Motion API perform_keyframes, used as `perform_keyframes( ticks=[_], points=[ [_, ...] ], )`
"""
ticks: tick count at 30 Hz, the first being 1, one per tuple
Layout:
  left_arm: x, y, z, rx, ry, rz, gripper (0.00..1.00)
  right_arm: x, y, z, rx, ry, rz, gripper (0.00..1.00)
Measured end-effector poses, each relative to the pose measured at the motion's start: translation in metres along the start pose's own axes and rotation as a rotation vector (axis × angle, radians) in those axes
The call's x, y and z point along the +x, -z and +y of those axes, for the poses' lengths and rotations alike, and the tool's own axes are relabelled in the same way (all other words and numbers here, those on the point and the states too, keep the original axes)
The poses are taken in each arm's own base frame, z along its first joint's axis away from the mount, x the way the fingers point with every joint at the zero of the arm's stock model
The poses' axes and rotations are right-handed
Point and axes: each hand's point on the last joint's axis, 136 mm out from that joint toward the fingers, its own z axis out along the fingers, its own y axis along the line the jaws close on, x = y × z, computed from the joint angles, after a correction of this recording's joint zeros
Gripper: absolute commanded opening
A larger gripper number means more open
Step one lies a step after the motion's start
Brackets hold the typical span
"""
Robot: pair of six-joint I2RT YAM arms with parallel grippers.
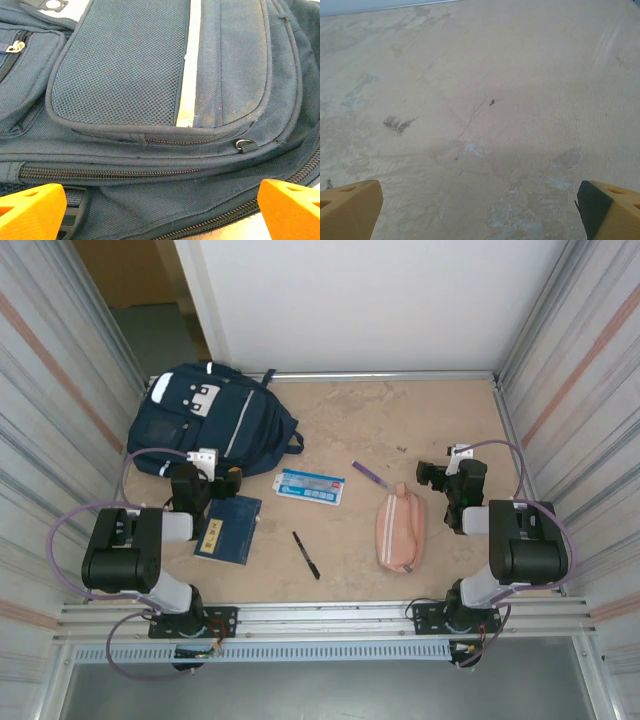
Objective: Pack the student bag
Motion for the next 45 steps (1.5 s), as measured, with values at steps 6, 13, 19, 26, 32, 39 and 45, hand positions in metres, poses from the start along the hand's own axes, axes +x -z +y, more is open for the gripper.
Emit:
perform_keyframes(
  ticks=[6,13,19,26,32,39,45],
  points=[
    [0.0,0.0,0.0,0.0,0.0,0.0,0.99,0.0,0.0,0.0,0.0,0.0,0.0,0.99],
    [0.0,0.0,0.0,0.0,0.0,0.0,0.99,0.0,0.0,0.0,0.0,0.0,0.0,0.99],
    [0.0,0.0,0.0,0.0,0.0,0.0,0.99,0.0,0.0,0.0,0.0,0.0,0.0,0.99],
    [0.0,0.0,0.0,0.0,0.0,0.0,0.99,0.0,0.0,0.0,0.0,0.0,0.0,0.99],
    [0.0,0.0,0.001,-0.001,0.001,0.0,0.99,0.0,0.0,0.0,-0.002,0.0,0.0,0.99],
    [-0.006,0.007,-0.003,-0.022,-0.014,0.009,0.99,-0.015,0.019,-0.007,0.045,-0.032,-0.028,0.99],
    [-0.104,0.055,-0.018,-0.018,0.048,-0.063,0.99,-0.083,0.078,-0.006,0.09,-0.174,-0.144,0.99]
  ],
)
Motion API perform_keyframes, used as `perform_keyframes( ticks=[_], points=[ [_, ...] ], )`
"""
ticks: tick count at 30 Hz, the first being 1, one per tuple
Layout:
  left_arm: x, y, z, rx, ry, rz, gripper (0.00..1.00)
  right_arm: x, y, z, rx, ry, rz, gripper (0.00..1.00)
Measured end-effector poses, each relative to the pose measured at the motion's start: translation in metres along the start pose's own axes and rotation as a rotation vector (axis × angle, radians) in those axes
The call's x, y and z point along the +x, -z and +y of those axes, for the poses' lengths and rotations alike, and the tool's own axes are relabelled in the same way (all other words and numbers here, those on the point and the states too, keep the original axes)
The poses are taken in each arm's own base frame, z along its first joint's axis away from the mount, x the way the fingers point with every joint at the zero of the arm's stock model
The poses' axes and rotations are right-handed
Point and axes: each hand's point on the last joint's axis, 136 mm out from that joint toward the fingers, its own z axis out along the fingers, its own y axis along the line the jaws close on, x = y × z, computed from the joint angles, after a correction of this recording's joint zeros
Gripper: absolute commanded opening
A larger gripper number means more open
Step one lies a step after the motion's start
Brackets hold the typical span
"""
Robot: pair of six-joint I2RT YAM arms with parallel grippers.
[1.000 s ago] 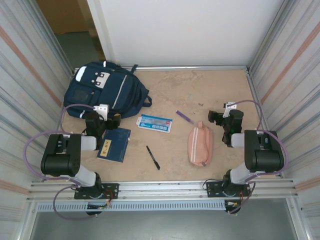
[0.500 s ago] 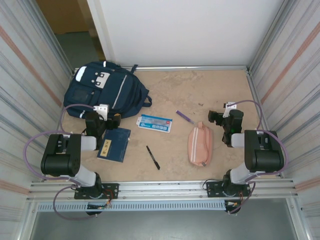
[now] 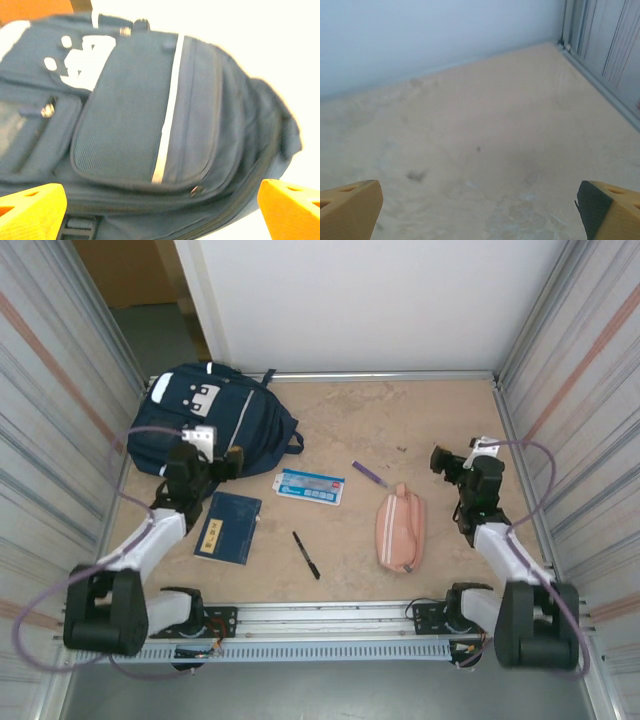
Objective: Pack the student bag
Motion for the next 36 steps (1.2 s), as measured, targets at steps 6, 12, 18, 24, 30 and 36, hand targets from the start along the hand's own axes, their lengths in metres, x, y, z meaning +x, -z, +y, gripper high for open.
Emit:
perform_keyframes(
  ticks=[6,12,18,24,30,36],
  points=[
    [-0.051,0.055,-0.004,0.024,0.275,0.059,0.99,-0.024,0.042,0.065,-0.141,-0.074,0.091,0.99],
    [0.025,0.069,-0.036,0.141,0.408,0.408,0.99,0.084,0.078,0.127,-0.274,0.103,0.497,0.94],
    [0.058,0.051,-0.101,0.175,0.155,0.641,0.96,0.144,0.106,0.146,-0.327,0.261,0.721,0.91],
    [0.033,-0.028,-0.11,0.068,0.024,0.634,0.87,0.14,0.107,0.154,-0.344,0.251,0.735,0.89],
    [0.034,-0.115,-0.12,-0.024,-0.063,0.661,0.66,0.139,0.108,0.154,-0.342,0.241,0.743,0.89],
    [0.071,-0.163,-0.115,-0.119,-0.153,0.753,0.0,0.137,0.115,0.149,-0.337,0.245,0.75,0.9]
  ],
)
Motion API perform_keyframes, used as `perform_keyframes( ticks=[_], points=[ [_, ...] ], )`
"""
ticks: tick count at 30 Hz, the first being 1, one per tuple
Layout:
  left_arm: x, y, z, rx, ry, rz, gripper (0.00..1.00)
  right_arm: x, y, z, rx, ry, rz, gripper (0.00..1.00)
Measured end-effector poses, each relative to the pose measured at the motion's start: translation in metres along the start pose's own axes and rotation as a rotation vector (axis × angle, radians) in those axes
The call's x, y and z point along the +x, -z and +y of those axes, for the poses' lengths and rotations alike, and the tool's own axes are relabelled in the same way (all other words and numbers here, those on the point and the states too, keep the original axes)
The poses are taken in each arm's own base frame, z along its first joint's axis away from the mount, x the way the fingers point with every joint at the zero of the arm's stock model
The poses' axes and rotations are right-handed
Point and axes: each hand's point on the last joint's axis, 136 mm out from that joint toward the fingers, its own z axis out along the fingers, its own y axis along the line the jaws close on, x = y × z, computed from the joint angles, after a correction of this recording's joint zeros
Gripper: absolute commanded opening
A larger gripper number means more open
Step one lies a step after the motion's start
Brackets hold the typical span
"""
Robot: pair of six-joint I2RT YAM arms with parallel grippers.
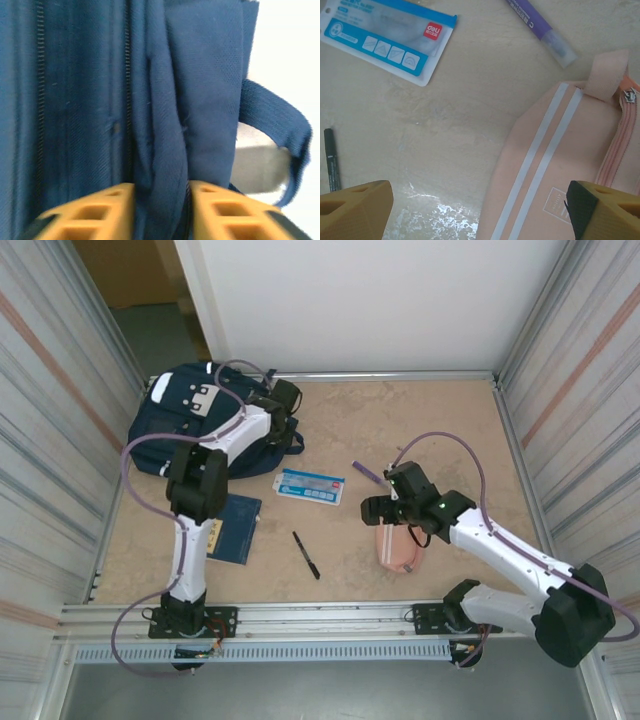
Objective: Pack the student bag
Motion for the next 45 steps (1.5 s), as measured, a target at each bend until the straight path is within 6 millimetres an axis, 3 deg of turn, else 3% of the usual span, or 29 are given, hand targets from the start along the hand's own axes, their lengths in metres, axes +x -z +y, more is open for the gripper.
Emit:
perform_keyframes(
  ticks=[3,9,11,15,18,21,24,29,35,41,45],
  points=[
    [0.0,-0.002,-0.001,-0.019,-0.046,0.01,0.0,0.001,0.007,-0.002,0.001,0.0,-0.009,0.91],
    [-0.012,0.026,-0.012,0.031,-0.227,-0.059,0.0,-0.007,0.027,0.0,-0.017,-0.006,-0.054,0.93],
    [-0.017,0.046,-0.021,0.082,-0.301,-0.118,0.0,-0.013,0.032,0.001,-0.027,-0.014,-0.074,0.93],
    [-0.023,0.113,-0.044,0.174,-0.489,-0.315,0.0,-0.024,0.034,-0.001,-0.051,-0.063,-0.073,0.91],
    [-0.026,0.158,-0.064,0.232,-0.617,-0.455,0.0,-0.025,0.021,0.0,-0.058,-0.089,-0.012,0.9],
    [-0.031,0.18,-0.082,0.27,-0.706,-0.546,0.0,-0.02,0.006,0.004,-0.064,-0.096,0.054,0.9],
    [-0.032,0.18,-0.088,0.267,-0.764,-0.571,0.0,-0.012,-0.002,0.007,-0.077,-0.1,0.104,0.89],
    [-0.033,0.169,-0.081,0.218,-0.798,-0.562,0.0,-0.005,-0.014,0.023,-0.141,-0.089,0.158,0.87],
    [-0.035,0.162,-0.074,0.197,-0.798,-0.567,0.0,0.01,-0.058,0.052,-0.15,-0.042,0.279,0.78],
    [-0.037,0.162,-0.072,0.191,-0.799,-0.576,0.0,-0.011,-0.097,0.067,-0.119,-0.088,0.272,0.64],
    [-0.036,0.164,-0.069,0.188,-0.795,-0.579,0.0,-0.031,-0.117,0.067,-0.074,-0.095,0.245,0.62]
  ],
)
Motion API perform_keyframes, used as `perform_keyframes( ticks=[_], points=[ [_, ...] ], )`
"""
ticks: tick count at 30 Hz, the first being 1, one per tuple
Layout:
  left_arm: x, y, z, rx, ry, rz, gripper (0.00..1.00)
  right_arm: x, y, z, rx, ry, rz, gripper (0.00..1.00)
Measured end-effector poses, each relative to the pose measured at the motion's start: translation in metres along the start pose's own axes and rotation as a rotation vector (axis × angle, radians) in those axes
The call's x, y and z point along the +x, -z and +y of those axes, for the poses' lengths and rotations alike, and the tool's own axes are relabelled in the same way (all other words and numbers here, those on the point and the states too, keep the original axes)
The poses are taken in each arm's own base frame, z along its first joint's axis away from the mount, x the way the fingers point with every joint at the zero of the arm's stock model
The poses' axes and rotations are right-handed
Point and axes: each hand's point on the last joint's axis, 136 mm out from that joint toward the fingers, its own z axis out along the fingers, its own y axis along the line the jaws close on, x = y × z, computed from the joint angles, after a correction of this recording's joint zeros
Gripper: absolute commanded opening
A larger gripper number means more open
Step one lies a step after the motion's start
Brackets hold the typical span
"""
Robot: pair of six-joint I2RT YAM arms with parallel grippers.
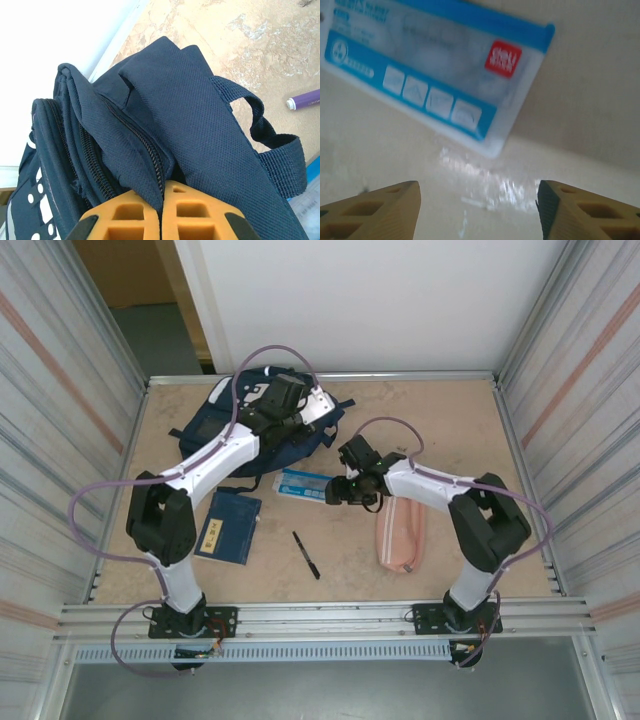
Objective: Pack the student bag
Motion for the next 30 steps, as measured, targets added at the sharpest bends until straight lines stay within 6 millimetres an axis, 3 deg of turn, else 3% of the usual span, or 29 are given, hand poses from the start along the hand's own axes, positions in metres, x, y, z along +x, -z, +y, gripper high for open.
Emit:
perform_keyframes(
  ticks=[5,10,15,18,23,30],
  points=[
    [0.008,-0.001,0.005,-0.002,0.025,0.009,0.0,-0.027,-0.019,-0.008,0.136,0.059,-0.064,0.63],
    [0.015,-0.002,0.01,-0.005,0.045,0.02,0.0,-0.036,-0.043,-0.022,0.262,0.126,-0.074,0.65],
    [0.015,-0.002,0.009,-0.001,0.058,0.016,0.0,-0.036,-0.039,-0.023,0.33,0.167,-0.122,0.66],
    [0.014,-0.003,0.01,-0.003,0.061,0.012,0.0,-0.011,-0.029,-0.029,0.361,0.17,-0.126,0.67],
    [0.012,-0.005,0.007,0.003,0.066,0.007,0.0,0.051,-0.01,-0.036,0.414,0.2,-0.076,0.68],
    [0.003,-0.025,-0.016,0.04,0.036,0.01,0.0,0.135,0.015,-0.029,0.456,0.273,0.007,0.72]
  ],
)
